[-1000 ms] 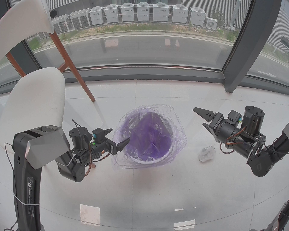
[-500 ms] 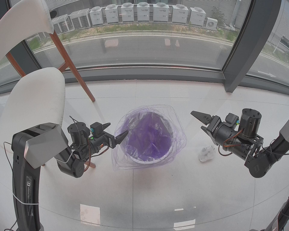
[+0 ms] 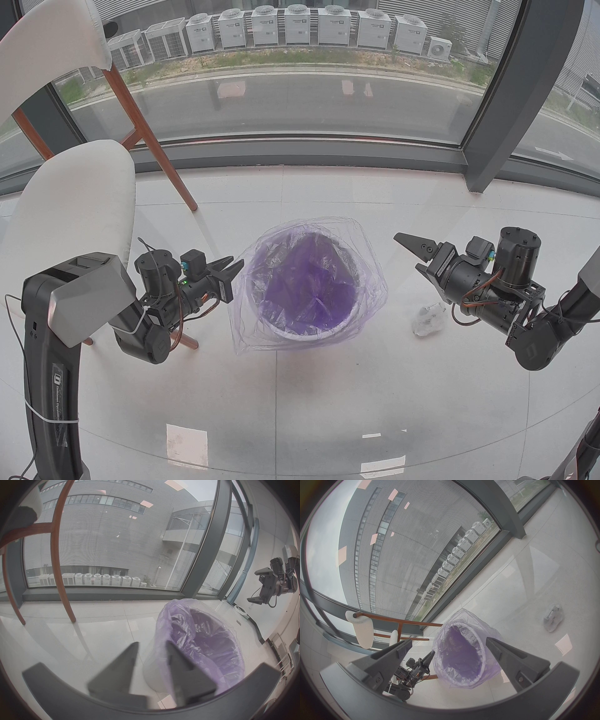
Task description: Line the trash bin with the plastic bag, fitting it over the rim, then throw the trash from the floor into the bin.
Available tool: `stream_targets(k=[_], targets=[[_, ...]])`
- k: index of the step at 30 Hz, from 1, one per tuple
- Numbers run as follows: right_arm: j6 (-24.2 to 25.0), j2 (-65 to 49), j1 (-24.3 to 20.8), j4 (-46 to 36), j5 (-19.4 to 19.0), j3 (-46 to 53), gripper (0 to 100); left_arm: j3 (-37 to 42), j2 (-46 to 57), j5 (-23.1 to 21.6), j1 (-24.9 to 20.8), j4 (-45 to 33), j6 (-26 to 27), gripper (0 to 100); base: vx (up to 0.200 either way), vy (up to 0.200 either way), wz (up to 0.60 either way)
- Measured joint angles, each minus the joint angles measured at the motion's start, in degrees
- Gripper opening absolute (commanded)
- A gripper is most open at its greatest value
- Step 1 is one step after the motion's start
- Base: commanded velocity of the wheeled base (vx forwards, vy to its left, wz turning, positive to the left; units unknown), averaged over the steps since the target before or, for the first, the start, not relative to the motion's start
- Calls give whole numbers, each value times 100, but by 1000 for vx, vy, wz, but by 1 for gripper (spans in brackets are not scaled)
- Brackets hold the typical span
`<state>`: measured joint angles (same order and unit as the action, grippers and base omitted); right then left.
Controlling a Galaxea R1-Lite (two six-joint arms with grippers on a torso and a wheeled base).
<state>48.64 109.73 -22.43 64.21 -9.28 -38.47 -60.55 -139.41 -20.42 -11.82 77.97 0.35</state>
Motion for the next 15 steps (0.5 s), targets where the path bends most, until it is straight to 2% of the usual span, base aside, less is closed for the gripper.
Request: stream_targets(k=[8, 15], targets=[[-129, 48, 11, 11, 6, 5, 100, -74, -56, 44, 43, -51, 0, 0, 0, 0, 0], [-135, 63, 6, 9, 6, 9, 100, -763, -422, 503, 67, -194, 9, 0, 0, 0, 0]])
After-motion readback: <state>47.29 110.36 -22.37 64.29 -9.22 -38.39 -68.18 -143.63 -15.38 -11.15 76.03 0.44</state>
